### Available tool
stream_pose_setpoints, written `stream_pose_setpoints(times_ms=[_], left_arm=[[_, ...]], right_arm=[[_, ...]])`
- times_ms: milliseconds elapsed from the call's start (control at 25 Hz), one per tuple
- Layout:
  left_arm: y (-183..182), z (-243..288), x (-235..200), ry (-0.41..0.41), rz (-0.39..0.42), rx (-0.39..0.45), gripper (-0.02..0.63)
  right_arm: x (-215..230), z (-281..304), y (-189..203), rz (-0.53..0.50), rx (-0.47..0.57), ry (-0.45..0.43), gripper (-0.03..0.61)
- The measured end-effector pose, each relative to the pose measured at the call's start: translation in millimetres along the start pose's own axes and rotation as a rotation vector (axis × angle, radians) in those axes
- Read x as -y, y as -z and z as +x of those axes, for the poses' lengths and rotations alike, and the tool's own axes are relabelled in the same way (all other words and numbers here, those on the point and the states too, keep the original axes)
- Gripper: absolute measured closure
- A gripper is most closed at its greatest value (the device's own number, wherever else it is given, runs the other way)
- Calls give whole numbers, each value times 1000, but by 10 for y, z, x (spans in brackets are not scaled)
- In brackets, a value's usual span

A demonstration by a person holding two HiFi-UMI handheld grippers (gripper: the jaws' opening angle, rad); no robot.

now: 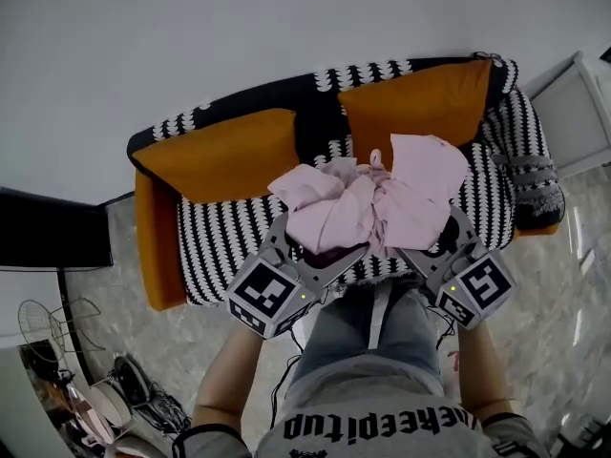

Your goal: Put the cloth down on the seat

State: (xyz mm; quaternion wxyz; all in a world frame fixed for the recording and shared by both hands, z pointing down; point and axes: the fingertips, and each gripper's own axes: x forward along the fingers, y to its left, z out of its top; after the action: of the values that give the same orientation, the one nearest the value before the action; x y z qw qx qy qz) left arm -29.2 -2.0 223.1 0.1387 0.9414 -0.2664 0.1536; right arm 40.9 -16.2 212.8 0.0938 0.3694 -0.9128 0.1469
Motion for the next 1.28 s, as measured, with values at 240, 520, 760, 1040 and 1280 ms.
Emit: stream_pose_setpoints(times_ms=[240, 520, 760, 1040, 1280], left_arm=[[226, 153, -34, 2, -37, -26, 238], [600, 220, -70, -8, -95, -67, 238], [947, 331, -133, 0, -149, -103, 239], [1372, 405, -220, 20, -181, -147, 239], [1668, 460, -282, 33, -196, -179, 239]], right_arm=[[111, 58, 248, 27, -58, 5, 313], [123, 169, 633, 78, -130, -16, 313], [179, 285, 981, 119, -190, -15, 313], [178, 423, 1387, 149, -237, -1, 313], [183, 535, 1693, 174, -277, 9, 313]])
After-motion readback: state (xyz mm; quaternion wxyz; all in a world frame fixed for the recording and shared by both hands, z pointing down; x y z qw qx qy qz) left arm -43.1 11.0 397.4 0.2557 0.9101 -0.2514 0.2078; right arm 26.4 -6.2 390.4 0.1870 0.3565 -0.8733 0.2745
